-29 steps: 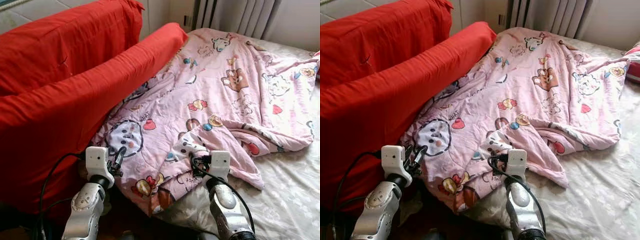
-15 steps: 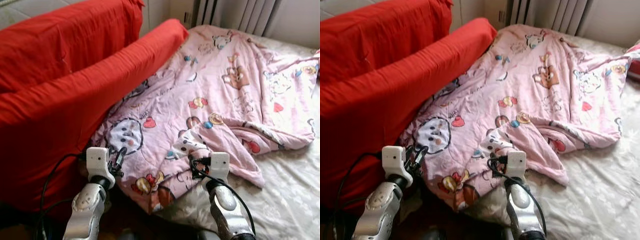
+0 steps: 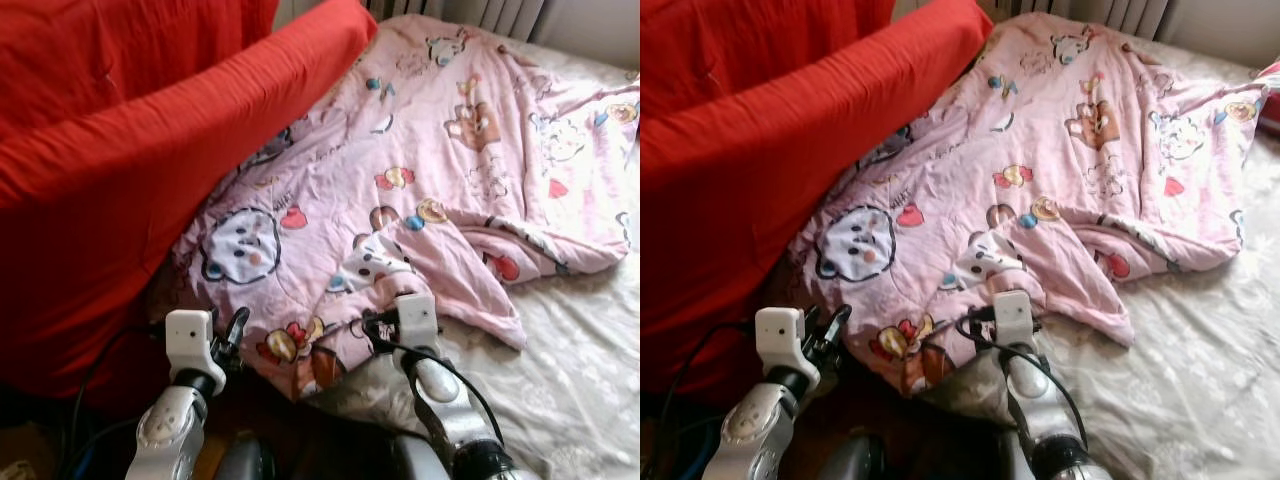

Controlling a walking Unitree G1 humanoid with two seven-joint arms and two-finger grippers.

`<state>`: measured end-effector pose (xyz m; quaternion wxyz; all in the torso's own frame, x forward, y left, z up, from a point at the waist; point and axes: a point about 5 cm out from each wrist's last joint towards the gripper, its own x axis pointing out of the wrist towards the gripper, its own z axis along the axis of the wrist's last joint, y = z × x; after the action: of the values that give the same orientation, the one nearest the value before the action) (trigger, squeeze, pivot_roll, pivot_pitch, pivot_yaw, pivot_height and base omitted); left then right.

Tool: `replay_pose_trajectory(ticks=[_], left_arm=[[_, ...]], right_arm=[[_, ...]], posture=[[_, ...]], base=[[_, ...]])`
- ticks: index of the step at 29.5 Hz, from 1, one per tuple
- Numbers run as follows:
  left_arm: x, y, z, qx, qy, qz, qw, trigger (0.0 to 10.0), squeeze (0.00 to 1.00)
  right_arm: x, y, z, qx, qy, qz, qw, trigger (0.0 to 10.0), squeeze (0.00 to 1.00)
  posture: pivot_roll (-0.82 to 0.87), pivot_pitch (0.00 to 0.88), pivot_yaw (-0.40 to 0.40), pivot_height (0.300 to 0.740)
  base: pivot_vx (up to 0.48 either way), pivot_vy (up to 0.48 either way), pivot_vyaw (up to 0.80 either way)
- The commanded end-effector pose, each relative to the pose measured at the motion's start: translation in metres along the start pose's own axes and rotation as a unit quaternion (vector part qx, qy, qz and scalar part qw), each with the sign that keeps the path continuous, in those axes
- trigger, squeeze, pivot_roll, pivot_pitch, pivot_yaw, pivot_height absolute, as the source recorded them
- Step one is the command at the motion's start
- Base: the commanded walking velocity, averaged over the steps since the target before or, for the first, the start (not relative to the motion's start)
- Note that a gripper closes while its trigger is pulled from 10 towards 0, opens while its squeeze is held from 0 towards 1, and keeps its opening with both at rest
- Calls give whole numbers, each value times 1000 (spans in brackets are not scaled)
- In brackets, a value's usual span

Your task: Clean up the room

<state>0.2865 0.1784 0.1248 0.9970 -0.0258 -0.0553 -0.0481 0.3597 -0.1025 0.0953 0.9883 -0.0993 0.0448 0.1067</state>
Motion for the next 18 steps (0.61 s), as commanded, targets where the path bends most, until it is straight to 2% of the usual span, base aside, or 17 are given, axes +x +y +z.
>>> replay_pose_trajectory(ticks=[1, 7, 10, 14, 18], left_arm=[[-9, -1, -5, -3, 16, 4, 1000, 10000, 0], [-15, 0, -1, -1, 18, 12, 1000, 10000, 0], [-21, 1, 5, 1, 17, 20, 1000, 10000, 0], [-23, 2, 7, 1, 16, 23, 1000, 10000, 0], [-32, -1, 12, 0, 17, 32, 999, 10000, 0]], right_arm=[[2, 9, -1, -37, 9, 28, 999, 10000, 0], [9, 20, 11, -55, -1, 72, 996, 10000, 0], [11, 25, 10, -91, 15, 90, 992, 10000, 0], [12, 26, 10, -91, 22, 92, 991, 10000, 0], [13, 26, 11, -108, 27, 93, 989, 10000, 0]], posture=[[158, 444, -18, 622], [184, 499, -25, 622], [200, 531, -32, 622], [208, 546, -37, 622], [232, 587, -45, 622]], base=[[0, 0, 0], [0, 0, 0], [0, 0, 0], [0, 0, 0], [0, 0, 0]])
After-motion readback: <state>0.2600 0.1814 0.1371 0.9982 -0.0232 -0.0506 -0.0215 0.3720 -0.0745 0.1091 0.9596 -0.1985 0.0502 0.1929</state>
